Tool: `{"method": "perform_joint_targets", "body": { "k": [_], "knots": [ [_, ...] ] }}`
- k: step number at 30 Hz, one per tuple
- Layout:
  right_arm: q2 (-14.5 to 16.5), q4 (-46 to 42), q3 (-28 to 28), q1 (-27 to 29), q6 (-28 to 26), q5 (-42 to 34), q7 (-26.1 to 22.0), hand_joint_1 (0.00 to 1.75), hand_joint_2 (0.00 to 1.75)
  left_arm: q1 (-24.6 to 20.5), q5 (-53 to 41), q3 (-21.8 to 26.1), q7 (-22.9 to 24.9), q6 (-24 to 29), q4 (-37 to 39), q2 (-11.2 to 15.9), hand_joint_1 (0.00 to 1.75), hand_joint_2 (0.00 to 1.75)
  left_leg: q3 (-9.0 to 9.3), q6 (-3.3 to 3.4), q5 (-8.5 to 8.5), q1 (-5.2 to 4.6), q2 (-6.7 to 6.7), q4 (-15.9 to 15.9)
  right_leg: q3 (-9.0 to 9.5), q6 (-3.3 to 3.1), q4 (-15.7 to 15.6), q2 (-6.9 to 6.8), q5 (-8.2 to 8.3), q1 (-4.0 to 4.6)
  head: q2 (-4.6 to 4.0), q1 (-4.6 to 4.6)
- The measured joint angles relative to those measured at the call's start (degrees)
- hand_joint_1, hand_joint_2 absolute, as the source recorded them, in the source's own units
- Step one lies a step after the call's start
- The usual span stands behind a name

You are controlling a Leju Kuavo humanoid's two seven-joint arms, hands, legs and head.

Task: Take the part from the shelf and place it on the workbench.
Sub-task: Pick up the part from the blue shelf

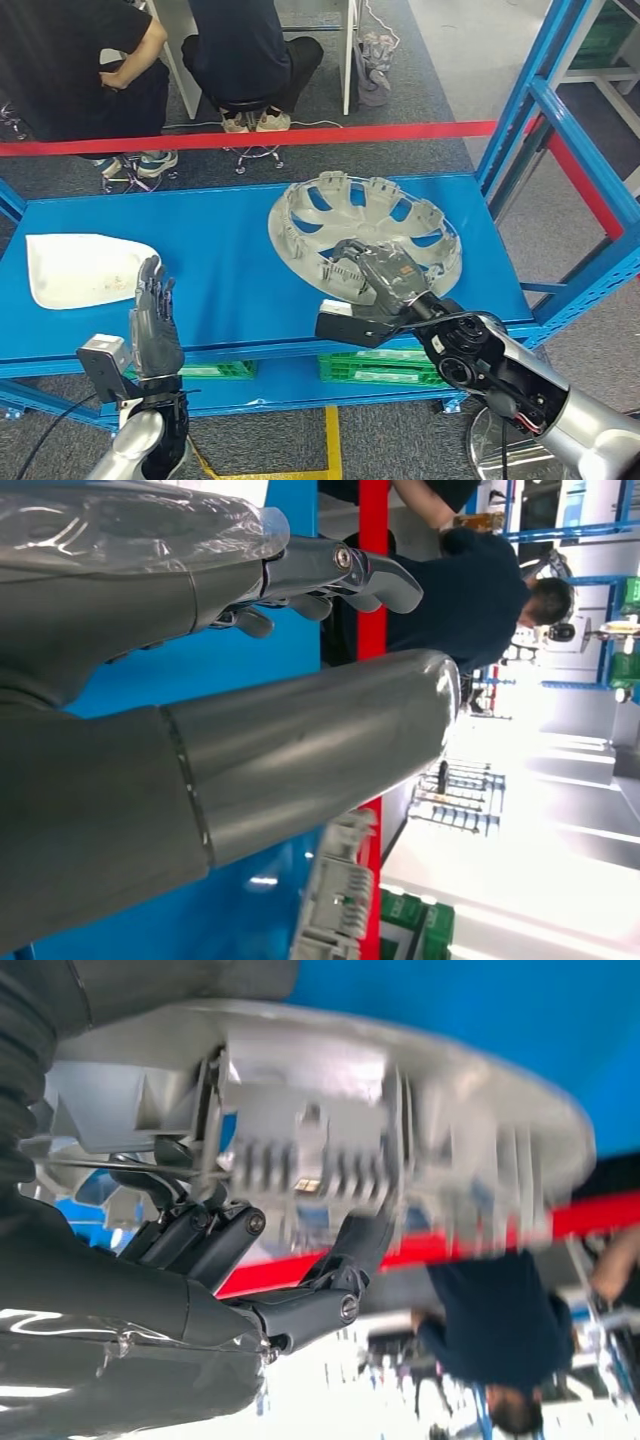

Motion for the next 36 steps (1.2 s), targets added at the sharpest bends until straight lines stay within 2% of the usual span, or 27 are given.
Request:
{"method": "perform_joint_targets", "body": {
  "k": [4,10,16,29,36],
  "knots": [
    [-0.21,-1.83,-2.24,0.08,-4.56,2.52,0.44,1.75,1.75,0.08,-0.13,0.01,0.08,0.45,-0.12,0.05,0.00,0.00,-0.01,0.00,0.00,0.00,0.00,0.00,-0.01,0.00,0.00,-0.01,0.00,-0.01,0.00,-0.03],
    [-0.54,-3.88,-4.42,0.30,-5.28,3.21,0.58,1.75,1.75,0.15,-0.15,0.00,0.13,0.63,-0.46,0.08,0.00,0.00,-0.01,0.00,0.00,0.00,0.00,0.00,-0.02,0.00,0.00,0.00,0.00,0.00,0.00,-0.04],
    [-0.60,-6.16,-6.48,1.52,-10.65,6.99,0.61,1.75,1.75,0.13,-0.13,0.01,0.13,-0.32,-0.48,-0.02,0.00,0.00,-0.01,0.00,0.00,0.00,-0.01,0.00,-0.03,0.00,0.00,-0.01,0.00,0.00,0.00,-0.05],
    [-0.63,-13.95,-12.60,7.12,-18.33,12.16,0.56,1.75,1.75,-1.24,-0.56,0.00,0.91,-3.34,-0.35,-0.98,0.00,0.00,-0.03,0.00,0.00,0.00,-0.01,0.01,-0.06,0.00,-0.01,-0.01,0.00,-0.01,0.00,-0.01],
    [-0.94,-19.63,-16.42,10.74,-24.42,18.40,0.78,1.75,1.75,-2.12,-0.26,-0.01,1.10,-3.93,-0.19,-1.41,0.00,0.00,-0.07,0.00,0.00,0.00,-0.01,0.02,-0.12,0.00,-0.01,0.00,0.00,-0.01,0.00,-0.04]
  ]
}}
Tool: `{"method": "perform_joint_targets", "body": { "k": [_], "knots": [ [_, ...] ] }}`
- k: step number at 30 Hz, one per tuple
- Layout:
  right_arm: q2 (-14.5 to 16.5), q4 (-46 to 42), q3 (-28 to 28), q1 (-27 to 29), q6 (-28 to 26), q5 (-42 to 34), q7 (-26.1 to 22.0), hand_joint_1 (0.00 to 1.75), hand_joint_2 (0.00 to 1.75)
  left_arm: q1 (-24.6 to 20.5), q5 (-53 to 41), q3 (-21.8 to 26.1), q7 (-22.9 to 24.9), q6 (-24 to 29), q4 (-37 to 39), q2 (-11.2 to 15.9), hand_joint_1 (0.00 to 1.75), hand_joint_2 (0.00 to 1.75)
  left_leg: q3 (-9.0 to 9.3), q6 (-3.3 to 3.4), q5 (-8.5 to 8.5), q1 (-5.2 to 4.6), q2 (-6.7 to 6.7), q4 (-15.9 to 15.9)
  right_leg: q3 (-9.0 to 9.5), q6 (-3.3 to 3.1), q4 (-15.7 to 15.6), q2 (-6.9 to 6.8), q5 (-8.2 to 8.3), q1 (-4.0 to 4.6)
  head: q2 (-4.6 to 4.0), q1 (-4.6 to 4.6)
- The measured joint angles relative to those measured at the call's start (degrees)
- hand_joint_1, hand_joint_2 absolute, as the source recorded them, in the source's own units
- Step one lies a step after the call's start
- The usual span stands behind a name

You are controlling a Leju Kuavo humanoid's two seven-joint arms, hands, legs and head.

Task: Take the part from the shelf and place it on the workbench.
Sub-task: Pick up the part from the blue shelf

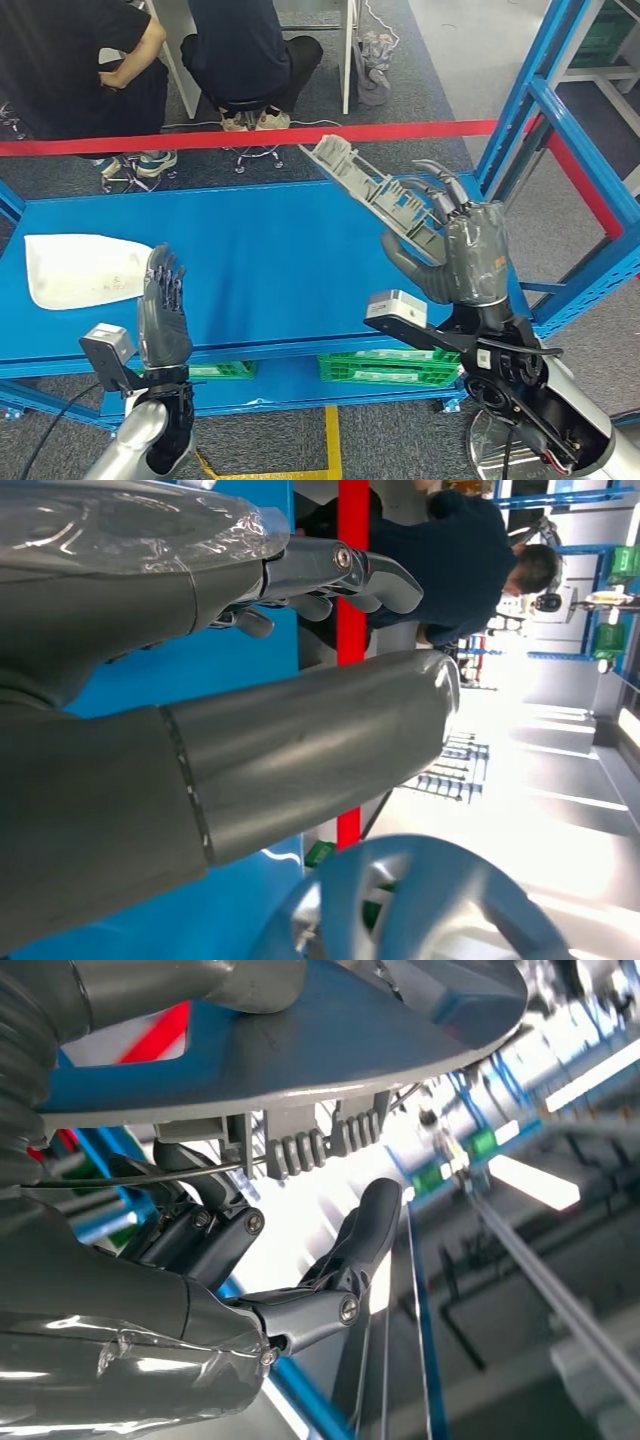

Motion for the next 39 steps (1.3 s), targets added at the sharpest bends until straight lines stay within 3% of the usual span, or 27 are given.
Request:
{"method": "perform_joint_targets", "body": {
  "k": [12,20,37,39],
  "knots": [
    [-0.61,-3.44,-3.72,4.01,-0.02,0.77,0.85,1.75,1.75,-0.64,0.62,-0.06,-0.52,-0.78,0.99,-0.95,0.00,0.00,-0.04,0.00,0.00,0.00,-0.01,0.00,-0.02,0.00,-0.01,-0.03,0.00,0.00,0.00,0.03],
    [-0.81,-3.58,-5.95,7.21,-3.12,1.89,-0.81,1.75,1.75,-1.34,0.48,-0.21,-0.46,-0.68,2.04,-1.62,0.00,0.00,-0.09,0.00,0.00,0.00,-0.01,0.00,-0.05,0.00,-0.01,-0.01,0.00,0.00,0.00,0.01],
    [-0.82,-9.79,-7.04,7.58,-5.42,8.24,-2.45,1.75,1.75,-1.18,-0.25,-0.69,-0.33,0.52,2.28,-2.24,0.00,0.00,-0.11,0.01,0.00,0.00,-0.01,0.00,-0.06,0.00,0.00,-0.02,0.00,-0.01,0.00,-0.02],
    [-0.82,-10.27,-7.04,7.58,-5.45,8.30,-2.44,1.75,1.75,-1.12,-0.27,-0.69,-0.33,0.52,2.28,-2.31,0.00,0.87,-0.12,0.01,0.00,0.00,-0.01,0.00,-0.06,0.00,0.00,-0.02,0.00,-0.01,0.00,-0.01]
  ]
}}
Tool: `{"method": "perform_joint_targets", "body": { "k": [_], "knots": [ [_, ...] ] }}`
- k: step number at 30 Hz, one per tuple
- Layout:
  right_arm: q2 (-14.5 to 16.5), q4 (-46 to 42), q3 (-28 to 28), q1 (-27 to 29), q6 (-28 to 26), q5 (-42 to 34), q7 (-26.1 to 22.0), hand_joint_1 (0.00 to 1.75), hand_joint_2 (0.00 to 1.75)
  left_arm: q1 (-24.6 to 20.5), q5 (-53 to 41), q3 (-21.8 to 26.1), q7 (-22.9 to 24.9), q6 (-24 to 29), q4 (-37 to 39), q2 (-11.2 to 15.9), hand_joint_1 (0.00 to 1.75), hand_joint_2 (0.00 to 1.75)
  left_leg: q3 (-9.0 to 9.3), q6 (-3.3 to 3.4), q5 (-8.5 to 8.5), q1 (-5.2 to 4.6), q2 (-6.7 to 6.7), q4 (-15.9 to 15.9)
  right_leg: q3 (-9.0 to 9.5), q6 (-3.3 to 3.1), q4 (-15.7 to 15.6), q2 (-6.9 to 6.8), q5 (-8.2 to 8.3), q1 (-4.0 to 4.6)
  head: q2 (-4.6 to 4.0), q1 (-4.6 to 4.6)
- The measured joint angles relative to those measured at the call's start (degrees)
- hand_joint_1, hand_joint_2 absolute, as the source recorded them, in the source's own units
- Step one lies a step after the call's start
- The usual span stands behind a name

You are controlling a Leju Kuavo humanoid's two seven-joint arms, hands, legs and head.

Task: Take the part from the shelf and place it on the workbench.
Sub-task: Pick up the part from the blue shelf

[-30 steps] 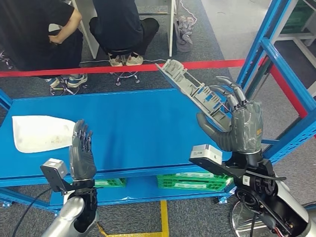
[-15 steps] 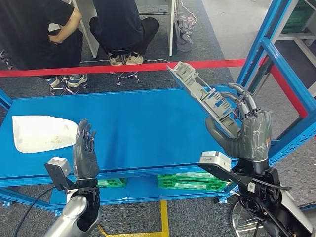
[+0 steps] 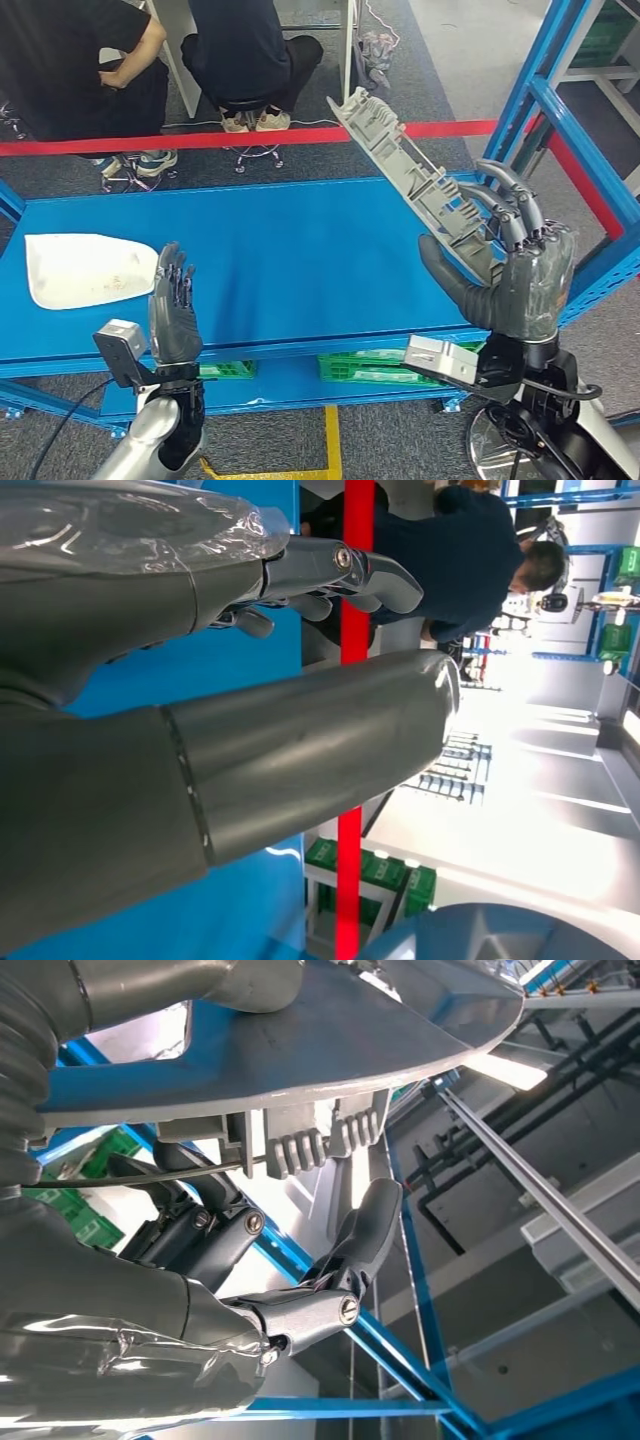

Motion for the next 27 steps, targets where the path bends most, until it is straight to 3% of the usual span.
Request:
{"method": "perform_joint_targets", "body": {
  "k": [2,15,27],
  "knots": [
    [0.00,-0.38,0.00,0.00,-0.02,0.04,0.01,1.75,1.75,0.03,-0.02,-0.01,0.01,0.00,0.01,-0.05,0.00,1.75,0.00,0.00,0.00,0.00,0.00,0.00,0.00,0.00,0.00,0.00,0.00,0.00,0.00,0.02],
    [0.00,-4.28,0.31,0.00,-0.41,9.47,0.78,1.75,1.75,0.00,-1.76,-0.02,-1.25,-1.84,0.82,-0.84,0.00,1.75,-0.01,0.00,0.00,-0.01,0.00,0.00,-0.01,0.00,-0.01,0.00,0.00,-0.01,0.00,0.01],
    [0.00,-5.92,1.16,0.01,-0.17,11.09,1.36,1.75,1.75,0.50,-4.95,-0.02,-1.80,-0.33,1.01,-1.28,0.00,1.75,-0.01,0.00,0.00,0.00,0.00,0.00,0.00,0.00,0.00,-0.01,0.00,-0.01,0.00,0.02]
  ]
}}
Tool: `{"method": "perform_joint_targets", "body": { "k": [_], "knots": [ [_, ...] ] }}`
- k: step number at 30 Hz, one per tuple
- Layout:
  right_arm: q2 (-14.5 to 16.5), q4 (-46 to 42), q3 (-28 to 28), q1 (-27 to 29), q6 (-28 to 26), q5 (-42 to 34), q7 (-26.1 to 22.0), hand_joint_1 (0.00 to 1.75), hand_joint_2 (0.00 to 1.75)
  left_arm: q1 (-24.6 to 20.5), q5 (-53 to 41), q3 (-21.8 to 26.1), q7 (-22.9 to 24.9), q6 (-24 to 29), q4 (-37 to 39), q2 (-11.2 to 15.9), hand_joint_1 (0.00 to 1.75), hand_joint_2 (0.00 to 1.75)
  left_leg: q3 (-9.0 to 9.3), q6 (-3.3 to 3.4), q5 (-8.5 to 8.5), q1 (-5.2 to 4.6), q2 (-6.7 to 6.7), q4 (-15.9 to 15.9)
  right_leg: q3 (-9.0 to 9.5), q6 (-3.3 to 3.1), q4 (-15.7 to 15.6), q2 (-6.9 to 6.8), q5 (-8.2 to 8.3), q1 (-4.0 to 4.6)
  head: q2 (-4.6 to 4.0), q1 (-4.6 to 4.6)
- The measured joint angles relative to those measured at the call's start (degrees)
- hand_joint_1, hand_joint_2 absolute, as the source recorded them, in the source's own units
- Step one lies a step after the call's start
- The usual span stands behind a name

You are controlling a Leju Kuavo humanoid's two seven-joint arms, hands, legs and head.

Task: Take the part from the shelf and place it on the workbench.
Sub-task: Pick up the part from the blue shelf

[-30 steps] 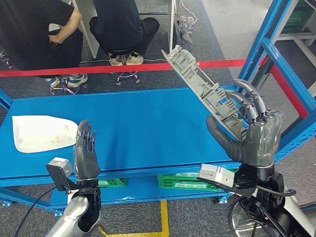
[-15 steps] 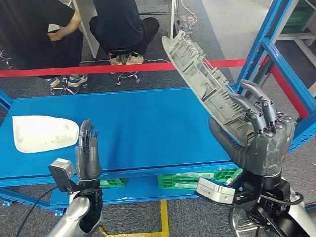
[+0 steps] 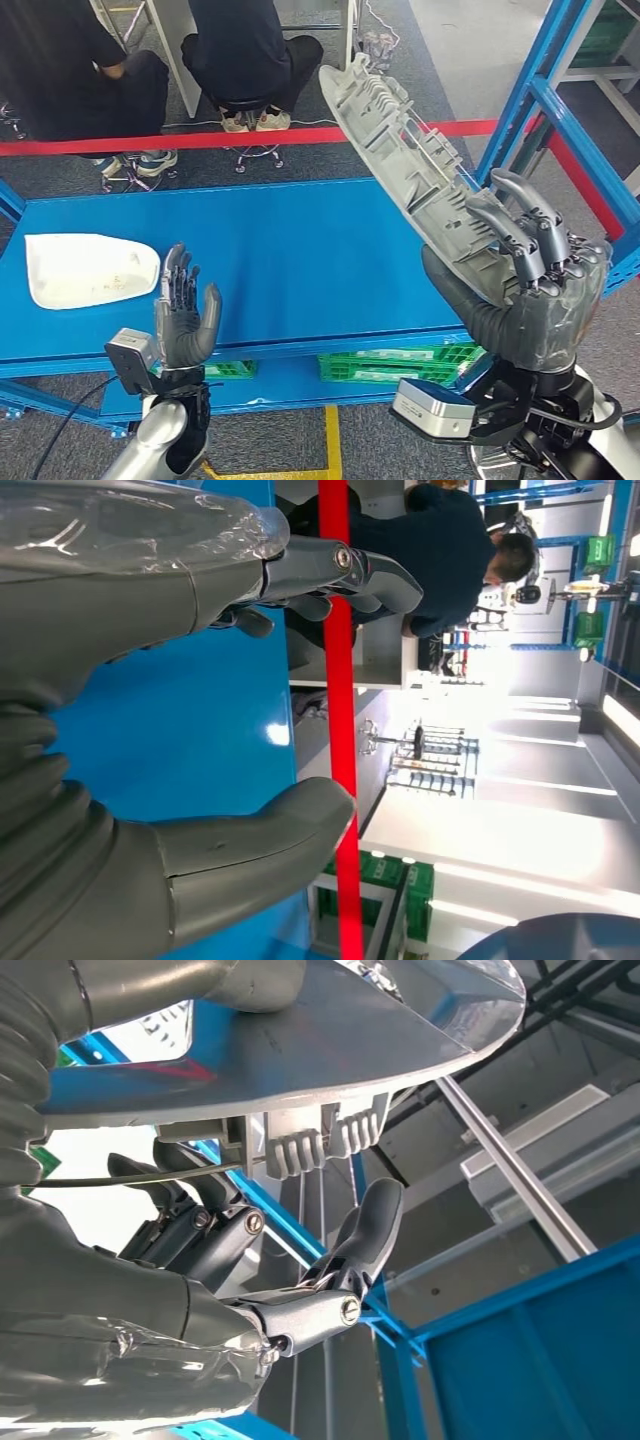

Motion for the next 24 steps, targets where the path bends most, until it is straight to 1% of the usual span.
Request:
{"method": "perform_joint_targets", "body": {
  "k": [24],
  "knots": [
    [0.00,-0.46,0.34,0.05,0.33,0.10,0.49,1.75,1.75,0.17,0.80,0.00,0.00,-0.89,0.44,-0.35,0.00,1.75,0.00,0.00,0.00,0.00,0.00,0.00,-0.01,0.00,0.00,0.00,0.00,0.00,0.00,-0.01]
  ]
}}
